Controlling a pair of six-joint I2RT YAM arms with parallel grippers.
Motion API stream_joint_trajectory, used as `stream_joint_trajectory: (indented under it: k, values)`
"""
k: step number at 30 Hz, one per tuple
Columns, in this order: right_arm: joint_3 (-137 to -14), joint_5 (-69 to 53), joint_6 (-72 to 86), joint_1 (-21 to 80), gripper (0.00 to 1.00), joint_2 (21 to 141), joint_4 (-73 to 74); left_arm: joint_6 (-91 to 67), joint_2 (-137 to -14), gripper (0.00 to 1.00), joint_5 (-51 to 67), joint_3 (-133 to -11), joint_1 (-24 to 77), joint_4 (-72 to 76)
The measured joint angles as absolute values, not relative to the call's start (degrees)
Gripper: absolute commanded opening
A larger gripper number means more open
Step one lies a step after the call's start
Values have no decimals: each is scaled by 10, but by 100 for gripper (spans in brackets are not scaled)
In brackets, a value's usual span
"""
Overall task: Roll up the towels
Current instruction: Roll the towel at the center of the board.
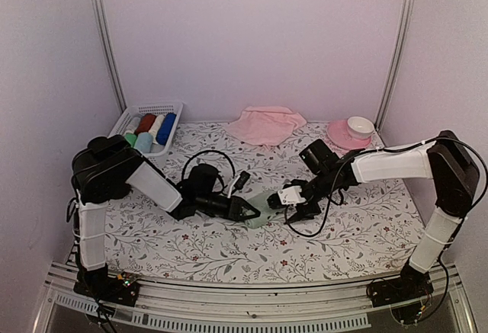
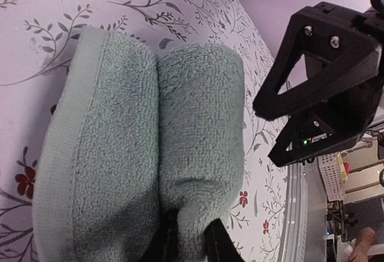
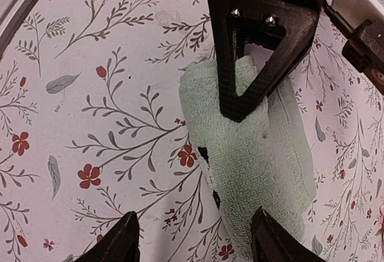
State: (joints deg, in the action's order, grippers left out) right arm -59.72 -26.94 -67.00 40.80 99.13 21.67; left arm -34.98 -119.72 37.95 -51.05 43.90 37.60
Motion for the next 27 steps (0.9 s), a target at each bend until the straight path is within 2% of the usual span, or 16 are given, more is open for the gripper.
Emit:
stream_joint_trajectory:
  k: [20, 23, 27]
  values:
    - [-607, -204, -660, 438, 63, 1038, 147, -369, -1212, 17, 405, -516, 426, 387]
    - [-607, -196, -660, 442, 62, 1045, 138, -370, -1212, 22, 405, -516, 425, 386]
    - [-609, -183, -660, 444, 56, 1064, 124, -367, -1211, 35, 401, -516, 423, 377]
